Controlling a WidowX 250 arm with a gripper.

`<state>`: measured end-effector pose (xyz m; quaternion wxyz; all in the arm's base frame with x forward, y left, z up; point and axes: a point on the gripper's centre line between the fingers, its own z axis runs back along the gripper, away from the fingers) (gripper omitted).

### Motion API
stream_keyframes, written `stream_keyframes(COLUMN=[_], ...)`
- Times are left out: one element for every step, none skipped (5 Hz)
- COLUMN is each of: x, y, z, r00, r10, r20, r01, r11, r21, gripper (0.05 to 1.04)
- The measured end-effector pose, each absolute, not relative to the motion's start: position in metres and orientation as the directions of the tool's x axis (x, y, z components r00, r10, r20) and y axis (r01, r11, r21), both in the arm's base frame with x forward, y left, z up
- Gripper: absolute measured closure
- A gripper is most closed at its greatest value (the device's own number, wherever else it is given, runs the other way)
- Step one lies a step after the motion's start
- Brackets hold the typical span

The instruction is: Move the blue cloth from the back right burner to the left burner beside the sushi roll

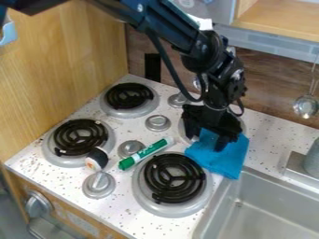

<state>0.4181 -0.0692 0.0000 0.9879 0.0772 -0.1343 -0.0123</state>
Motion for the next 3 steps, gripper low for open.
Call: stream_keyframes(x=[0.425,0.428,0.43], y=[-0.073,-0.079,-0.079], z=[-0.001,-0.004,-0.013], r00=[0.957,0.952,0.952], r10=[-0.039,-0.019,0.005], r20=[0.287,0.307,0.305], r01=[-0.001,-0.011,-0.033], r11=[0.99,0.995,0.996], r21=[0.139,0.095,0.085], gripper=[0.125,0.397,0.727])
